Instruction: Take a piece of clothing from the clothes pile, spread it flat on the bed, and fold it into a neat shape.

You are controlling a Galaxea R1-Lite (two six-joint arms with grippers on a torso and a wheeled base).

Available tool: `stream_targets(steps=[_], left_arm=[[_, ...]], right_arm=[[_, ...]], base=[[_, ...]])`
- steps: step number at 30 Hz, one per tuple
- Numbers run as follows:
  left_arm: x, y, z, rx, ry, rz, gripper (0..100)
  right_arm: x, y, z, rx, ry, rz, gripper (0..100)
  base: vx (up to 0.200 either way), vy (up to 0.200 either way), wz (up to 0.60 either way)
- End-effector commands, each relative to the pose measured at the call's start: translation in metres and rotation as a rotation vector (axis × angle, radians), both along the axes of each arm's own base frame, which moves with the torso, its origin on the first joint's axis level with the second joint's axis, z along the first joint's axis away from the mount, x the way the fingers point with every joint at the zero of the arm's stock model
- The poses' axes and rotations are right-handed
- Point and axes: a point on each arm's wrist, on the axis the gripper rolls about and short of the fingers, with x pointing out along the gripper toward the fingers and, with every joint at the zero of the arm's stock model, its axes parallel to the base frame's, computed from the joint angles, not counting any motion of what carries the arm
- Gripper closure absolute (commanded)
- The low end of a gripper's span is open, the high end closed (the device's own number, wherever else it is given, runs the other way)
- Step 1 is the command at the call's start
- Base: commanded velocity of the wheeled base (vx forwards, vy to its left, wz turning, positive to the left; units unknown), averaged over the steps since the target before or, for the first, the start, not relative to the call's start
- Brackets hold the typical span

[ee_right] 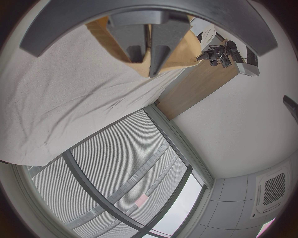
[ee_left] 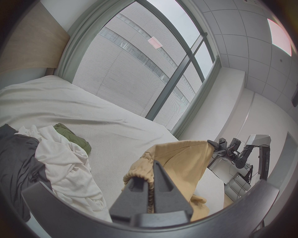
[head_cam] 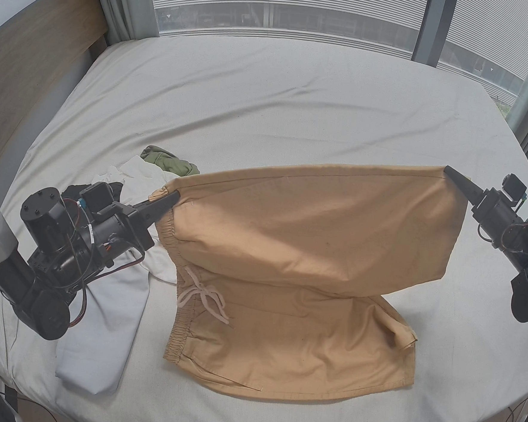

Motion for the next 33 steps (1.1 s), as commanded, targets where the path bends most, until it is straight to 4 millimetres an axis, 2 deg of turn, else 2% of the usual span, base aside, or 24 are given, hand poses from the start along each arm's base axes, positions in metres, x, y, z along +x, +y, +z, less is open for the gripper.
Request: stream_targets(steps=[1,3,12,21,28,33], left_arm=[[0.010,-0.002,-0.005,-0.002,0.003,0.007,100],[0.018,-0.003,-0.008,-0.004,0.001,0.010,100],[0.039,-0.008,-0.021,-0.002,0.009,0.010,100],[0.054,-0.011,-0.030,-0.003,0.006,0.014,100],[0.070,-0.007,-0.037,-0.018,0.003,0.080,100],[0.073,-0.006,-0.036,-0.070,0.028,0.074,100]], right_arm=[[0.014,0.000,-0.011,0.001,0.029,0.002,100],[0.024,-0.001,-0.016,0.001,0.033,0.000,100],[0.042,-0.002,-0.024,0.001,0.036,-0.004,100],[0.060,-0.002,-0.029,0.003,0.024,-0.005,100],[0.073,-0.002,-0.036,0.003,0.025,-0.005,100],[0.081,-0.003,-0.039,0.003,0.019,-0.007,100]], base=[[0.000,0.000,0.00],[0.000,0.000,0.00],[0.000,0.000,0.00],[0.000,0.000,0.00],[0.000,0.000,0.00],[0.000,0.000,0.00]])
